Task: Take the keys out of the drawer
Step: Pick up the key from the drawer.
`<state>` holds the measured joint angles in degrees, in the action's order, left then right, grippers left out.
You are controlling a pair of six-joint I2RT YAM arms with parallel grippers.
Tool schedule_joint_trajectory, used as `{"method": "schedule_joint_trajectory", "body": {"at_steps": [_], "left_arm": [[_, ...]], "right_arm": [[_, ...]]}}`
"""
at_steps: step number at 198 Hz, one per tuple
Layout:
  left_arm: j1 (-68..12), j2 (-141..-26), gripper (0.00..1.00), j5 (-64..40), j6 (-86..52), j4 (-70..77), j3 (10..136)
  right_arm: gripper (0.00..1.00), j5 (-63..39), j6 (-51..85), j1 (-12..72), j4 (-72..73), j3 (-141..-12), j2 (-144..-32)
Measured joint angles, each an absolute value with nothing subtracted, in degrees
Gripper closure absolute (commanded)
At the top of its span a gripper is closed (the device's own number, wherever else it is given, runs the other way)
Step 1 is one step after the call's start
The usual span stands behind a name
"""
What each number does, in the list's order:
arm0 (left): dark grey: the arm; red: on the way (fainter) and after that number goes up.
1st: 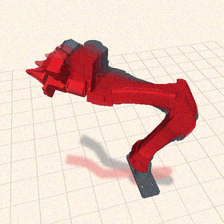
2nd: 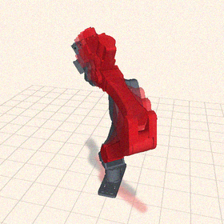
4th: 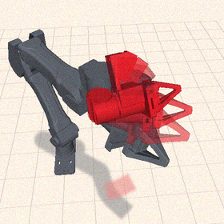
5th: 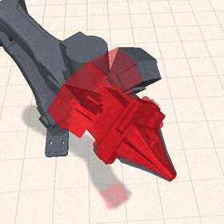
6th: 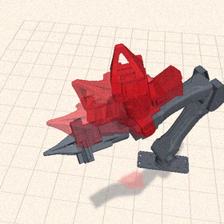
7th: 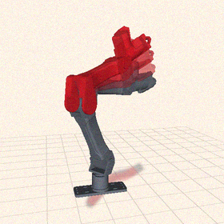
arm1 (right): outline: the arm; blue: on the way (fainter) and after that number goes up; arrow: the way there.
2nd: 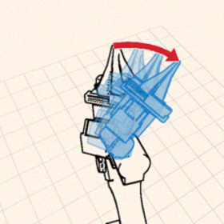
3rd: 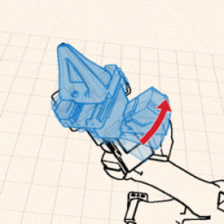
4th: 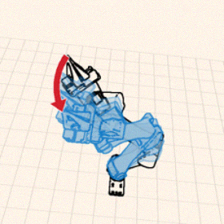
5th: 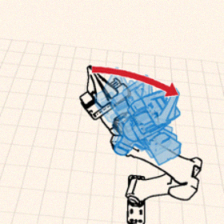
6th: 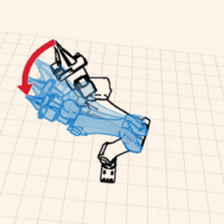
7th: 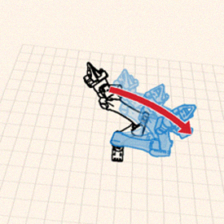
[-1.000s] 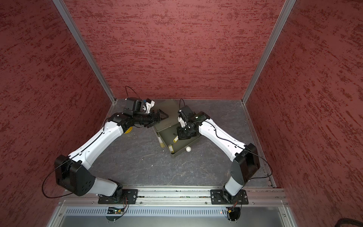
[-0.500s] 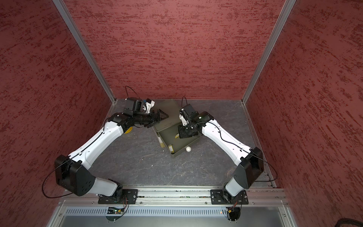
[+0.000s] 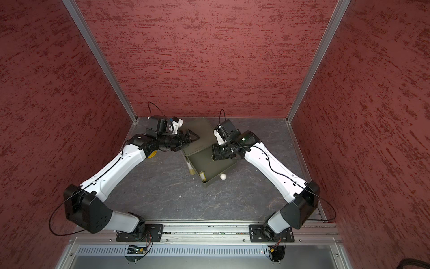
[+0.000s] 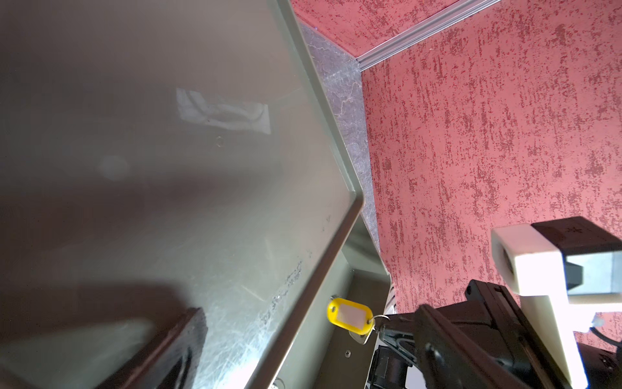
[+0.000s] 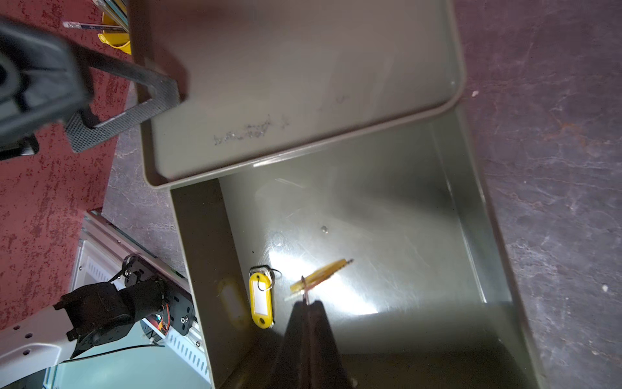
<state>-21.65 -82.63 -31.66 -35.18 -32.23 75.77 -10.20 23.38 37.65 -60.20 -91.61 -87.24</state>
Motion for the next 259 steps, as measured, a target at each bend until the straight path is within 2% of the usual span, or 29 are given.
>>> {"method": "schedule_joint_trajectory", "body": {"at_steps": [259], "left_arm": [[-21.82, -79.4, 0.0, -32.75, -33.71, -32.58, 76.01]], "right_arm": [[1.0, -7.16, 28.1, 35.62, -60.8, -101.08, -82.08]]}}
